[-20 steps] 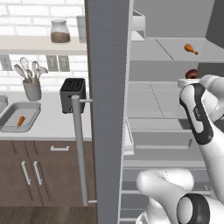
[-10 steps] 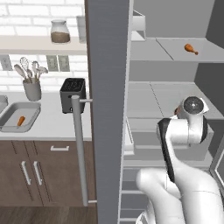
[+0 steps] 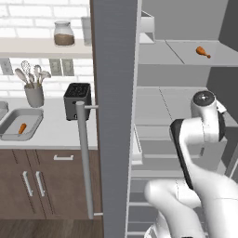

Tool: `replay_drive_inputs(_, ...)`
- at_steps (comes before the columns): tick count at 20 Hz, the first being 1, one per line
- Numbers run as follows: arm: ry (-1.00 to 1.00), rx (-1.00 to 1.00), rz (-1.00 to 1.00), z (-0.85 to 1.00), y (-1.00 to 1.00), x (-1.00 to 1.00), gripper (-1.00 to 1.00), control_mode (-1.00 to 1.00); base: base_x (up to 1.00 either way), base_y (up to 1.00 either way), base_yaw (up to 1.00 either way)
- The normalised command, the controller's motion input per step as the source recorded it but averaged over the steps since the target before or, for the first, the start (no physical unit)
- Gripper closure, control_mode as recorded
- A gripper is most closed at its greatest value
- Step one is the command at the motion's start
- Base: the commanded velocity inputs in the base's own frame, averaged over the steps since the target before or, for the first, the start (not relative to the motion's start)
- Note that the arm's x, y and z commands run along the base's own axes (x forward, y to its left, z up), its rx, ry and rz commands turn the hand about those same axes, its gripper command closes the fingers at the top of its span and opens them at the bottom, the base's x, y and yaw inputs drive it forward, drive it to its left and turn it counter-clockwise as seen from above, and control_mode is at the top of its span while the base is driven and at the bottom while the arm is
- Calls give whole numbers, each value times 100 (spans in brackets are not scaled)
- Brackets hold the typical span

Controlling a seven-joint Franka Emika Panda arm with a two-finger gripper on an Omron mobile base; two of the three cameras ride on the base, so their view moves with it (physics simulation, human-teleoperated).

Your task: Place one carrot and one chicken drumstick in each tupperware on the nearby counter, to pack two identical lunches.

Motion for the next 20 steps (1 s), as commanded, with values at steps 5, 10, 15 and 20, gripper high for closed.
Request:
replay_drive_inputs(5,-3,4,9,-5,-6,-75,100,100,-20,0,6)
replay_drive_inputs(10,0,0,0,0,0,0,100,100,-78,67,47)
replay_drive_inputs(15,0,0,0,0,0,0,100,100,-14,75,82)
replay_drive_inputs(20,0,0,0,0,0,0,100,100,-18,78,82)
